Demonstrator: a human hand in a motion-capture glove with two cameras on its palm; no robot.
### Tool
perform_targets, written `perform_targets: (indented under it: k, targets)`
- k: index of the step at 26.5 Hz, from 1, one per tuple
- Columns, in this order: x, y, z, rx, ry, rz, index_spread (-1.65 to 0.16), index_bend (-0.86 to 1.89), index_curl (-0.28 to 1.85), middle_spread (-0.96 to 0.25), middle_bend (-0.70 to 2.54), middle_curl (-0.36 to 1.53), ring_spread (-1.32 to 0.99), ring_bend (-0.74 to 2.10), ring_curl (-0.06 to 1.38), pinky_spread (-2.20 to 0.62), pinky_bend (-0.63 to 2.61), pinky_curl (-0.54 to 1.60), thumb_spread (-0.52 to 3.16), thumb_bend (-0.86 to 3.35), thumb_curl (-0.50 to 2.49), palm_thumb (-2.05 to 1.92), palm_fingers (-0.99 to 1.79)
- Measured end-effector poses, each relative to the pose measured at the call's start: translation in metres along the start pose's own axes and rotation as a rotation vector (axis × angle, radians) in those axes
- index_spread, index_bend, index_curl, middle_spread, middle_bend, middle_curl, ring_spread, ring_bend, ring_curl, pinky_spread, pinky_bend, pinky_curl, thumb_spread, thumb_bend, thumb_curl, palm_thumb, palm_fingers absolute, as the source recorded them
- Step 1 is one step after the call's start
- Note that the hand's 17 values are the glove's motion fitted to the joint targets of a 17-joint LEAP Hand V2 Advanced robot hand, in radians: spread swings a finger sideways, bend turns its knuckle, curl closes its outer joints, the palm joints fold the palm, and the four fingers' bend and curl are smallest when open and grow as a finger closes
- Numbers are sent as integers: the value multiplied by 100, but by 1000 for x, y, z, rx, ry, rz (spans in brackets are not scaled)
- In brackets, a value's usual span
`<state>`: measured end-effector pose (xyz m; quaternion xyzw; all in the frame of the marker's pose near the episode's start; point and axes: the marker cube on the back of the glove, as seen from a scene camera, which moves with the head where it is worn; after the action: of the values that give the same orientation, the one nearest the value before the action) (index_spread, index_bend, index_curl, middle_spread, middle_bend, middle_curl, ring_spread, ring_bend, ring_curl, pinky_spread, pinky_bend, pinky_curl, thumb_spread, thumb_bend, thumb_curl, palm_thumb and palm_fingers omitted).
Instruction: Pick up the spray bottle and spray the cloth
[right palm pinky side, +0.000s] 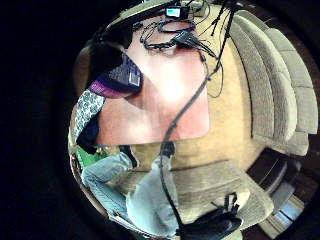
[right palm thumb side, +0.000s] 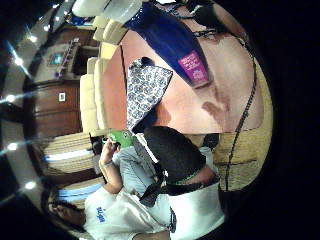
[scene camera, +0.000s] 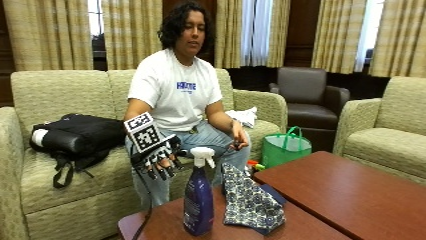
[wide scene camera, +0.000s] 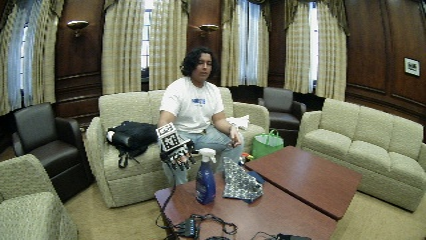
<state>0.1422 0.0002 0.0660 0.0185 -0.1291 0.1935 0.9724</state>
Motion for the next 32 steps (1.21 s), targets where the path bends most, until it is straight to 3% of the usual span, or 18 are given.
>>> perform_targets:
  k: [9, 22, 32]
  targets:
    - [-3, 7, 2, 3, -37, -18, -42, 14, 28, -11, 18, 31, -11, 40, 34, 15, 33, 34, 108, -2, 29, 37, 54]
    - [-31, -91, 9, 75, -529, 70, -40, 8, 24, -12, 21, 34, -11, 44, 35, 14, 35, 35, 106, -1, 31, 46, 53]
    - [-45, -119, 21, 106, -710, 64, -38, 14, 23, -14, 25, 36, -15, 49, 36, 12, 27, 33, 102, 0, 33, 57, 63]
